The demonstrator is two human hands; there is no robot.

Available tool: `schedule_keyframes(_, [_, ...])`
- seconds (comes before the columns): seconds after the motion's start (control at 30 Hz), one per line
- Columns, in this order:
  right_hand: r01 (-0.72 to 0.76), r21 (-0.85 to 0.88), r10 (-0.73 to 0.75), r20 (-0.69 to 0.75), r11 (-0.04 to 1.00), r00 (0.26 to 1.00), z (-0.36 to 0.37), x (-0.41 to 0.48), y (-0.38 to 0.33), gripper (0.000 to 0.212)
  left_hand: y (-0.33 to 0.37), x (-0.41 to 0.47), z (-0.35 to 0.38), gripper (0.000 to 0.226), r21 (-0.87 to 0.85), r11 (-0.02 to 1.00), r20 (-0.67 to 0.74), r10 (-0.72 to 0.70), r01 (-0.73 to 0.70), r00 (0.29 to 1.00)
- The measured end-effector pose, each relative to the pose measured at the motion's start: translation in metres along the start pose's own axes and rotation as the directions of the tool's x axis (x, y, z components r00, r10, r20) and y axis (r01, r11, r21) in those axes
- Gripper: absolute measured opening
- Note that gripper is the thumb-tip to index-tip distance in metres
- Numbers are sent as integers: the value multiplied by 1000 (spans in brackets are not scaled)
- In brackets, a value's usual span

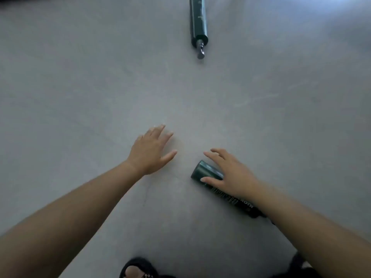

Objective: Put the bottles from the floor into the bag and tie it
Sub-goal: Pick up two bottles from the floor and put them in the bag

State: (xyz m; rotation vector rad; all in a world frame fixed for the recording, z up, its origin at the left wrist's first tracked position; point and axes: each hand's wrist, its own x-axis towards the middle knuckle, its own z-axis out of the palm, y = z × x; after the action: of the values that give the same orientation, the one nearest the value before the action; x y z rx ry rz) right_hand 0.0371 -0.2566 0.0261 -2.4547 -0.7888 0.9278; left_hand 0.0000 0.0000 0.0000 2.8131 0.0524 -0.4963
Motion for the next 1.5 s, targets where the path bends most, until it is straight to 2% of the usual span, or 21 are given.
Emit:
schedule_keyframes(0.13, [-4,-41,5,7,999,1000,14,-8,12,79,-11,-1,34,71,122,992,53,-37,30,998])
schedule_keyframes(0.37, [-48,-31,48,-18,998,999,21,-7,21,72,-20,-5,56,83,151,988,112,-58,41,992])
schedule_keyframes(0.53, [-104,49,111,-174,993,978,12,12,18,69,-21,-4,56,84,156,987,110,-67,50,992])
schedule_keyframes(0.6, [-116,2,114,-189,993,975,11,13,16,72,-20,-4,55,84,154,987,109,-68,50,992])
schedule_keyframes(0.7, [-104,-132,91,-106,986,990,19,6,14,85,-18,-6,56,82,147,987,101,-75,60,992])
schedule_keyframes(0.77, [-99,-170,79,-119,980,990,25,1,14,85,-16,-8,57,79,136,988,87,-79,67,993])
schedule_keyframes(0.9, [-126,-105,107,-172,986,979,25,6,15,83,-11,-16,59,73,142,987,101,-92,77,991])
schedule_keyframes(1.03, [-155,-82,141,-158,984,977,25,16,12,88,-9,-19,55,68,130,987,133,-109,92,985])
schedule_keyframes(1.2, [-101,-47,96,-107,994,990,8,31,-3,87,-14,-23,18,64,171,978,67,-132,119,989])
schedule_keyframes(1.33, [-33,37,39,-168,999,985,-36,37,-30,88,-19,-26,-42,64,170,966,21,-203,197,979])
schedule_keyframes(1.5, [32,66,-11,-295,997,955,-143,6,-71,82,10,-34,-161,63,121,963,-54,-237,242,970])
